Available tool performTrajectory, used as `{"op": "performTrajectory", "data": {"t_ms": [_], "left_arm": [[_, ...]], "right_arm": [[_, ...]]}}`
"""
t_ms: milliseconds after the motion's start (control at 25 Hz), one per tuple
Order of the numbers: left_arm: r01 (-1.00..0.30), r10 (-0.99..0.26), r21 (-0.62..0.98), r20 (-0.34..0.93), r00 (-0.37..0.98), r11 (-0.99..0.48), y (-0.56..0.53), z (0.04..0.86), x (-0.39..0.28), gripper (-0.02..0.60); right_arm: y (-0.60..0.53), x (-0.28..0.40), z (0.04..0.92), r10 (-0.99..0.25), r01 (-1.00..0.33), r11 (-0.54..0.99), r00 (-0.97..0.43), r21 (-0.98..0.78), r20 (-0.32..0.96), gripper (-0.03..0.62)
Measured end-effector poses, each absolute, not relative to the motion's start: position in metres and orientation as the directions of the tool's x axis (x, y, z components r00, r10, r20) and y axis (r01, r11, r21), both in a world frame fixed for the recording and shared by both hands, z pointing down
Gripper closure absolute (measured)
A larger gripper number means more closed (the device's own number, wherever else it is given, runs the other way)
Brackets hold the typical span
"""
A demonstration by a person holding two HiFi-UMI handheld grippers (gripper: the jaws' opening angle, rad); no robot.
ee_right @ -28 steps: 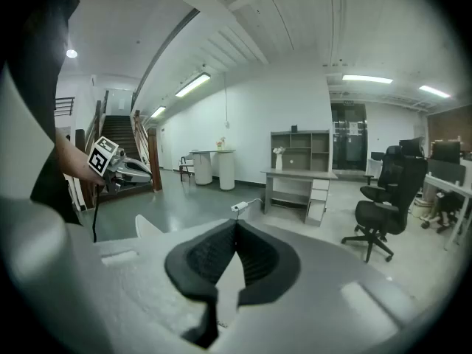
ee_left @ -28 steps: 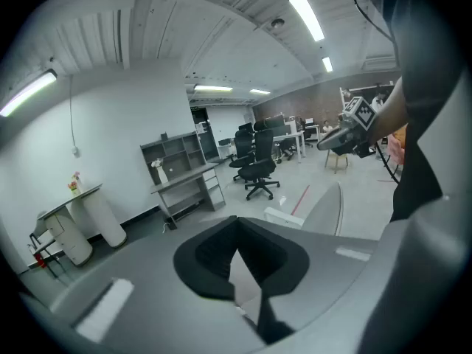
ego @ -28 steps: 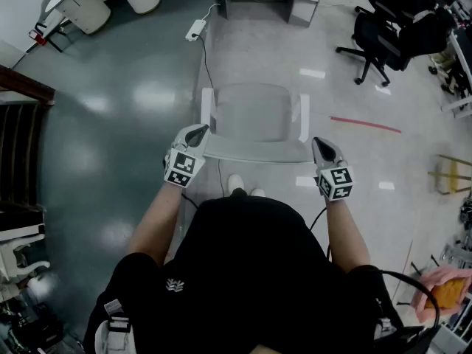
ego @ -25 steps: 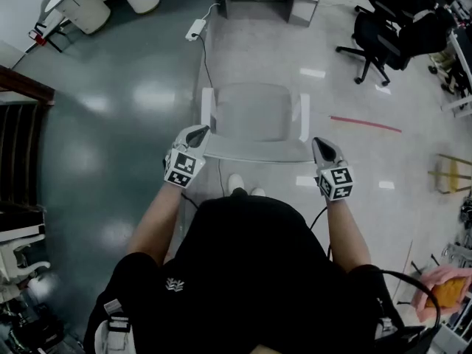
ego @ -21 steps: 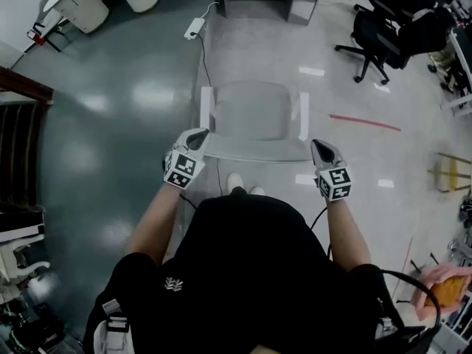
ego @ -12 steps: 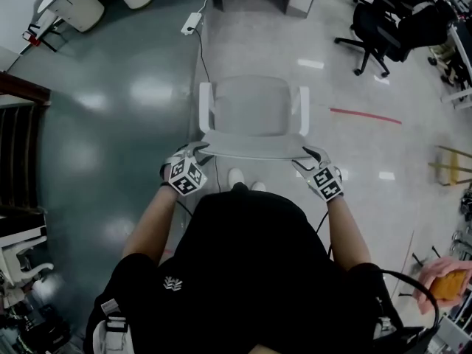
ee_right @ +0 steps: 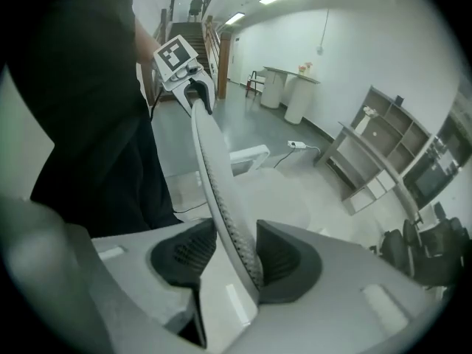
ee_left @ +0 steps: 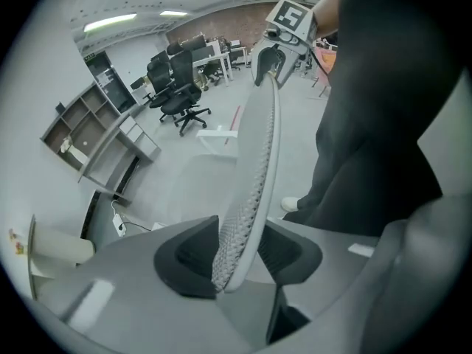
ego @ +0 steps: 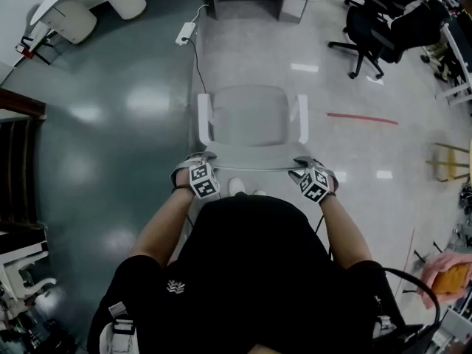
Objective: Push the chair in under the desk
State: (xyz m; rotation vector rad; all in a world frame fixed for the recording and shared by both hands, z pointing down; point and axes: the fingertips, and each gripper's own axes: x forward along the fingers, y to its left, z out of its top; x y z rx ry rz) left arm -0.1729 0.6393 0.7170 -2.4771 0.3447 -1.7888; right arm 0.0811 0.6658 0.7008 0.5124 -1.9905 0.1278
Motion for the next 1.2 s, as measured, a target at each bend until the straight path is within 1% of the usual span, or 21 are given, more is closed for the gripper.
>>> {"op": "performTrajectory", "data": {"t_ms": [120,360,800,1200], "left_arm": [[-0.141,-0.214,-0.178,0.928,0.306,-0.974,0.626,0.717,-0.175,0.416],[-0.143,-0.244,-0.210,0.923,0.298,-0.967,0.589,0.720,-0.183,0.416],[-0.149,-0.263,-0.232,0.933,0.247,-0.961,0.510,0.723,-0.196,0.413],[-0.116,-0.252,-0.229,0.933,0.257,-0.966,0.444,0.728,-0.184,0.408]], "right_arm": [[0.655,0.080,0.702,-0.298,-0.414,0.901,-0.367,0.132,0.881,0.424],[0.621,0.072,0.706,-0.327,-0.434,0.886,-0.341,0.161,0.881,0.427],[0.551,0.060,0.706,-0.361,-0.466,0.865,-0.325,0.184,0.874,0.427],[0.489,0.071,0.708,-0.353,-0.474,0.864,-0.322,0.173,0.878,0.427]]}}
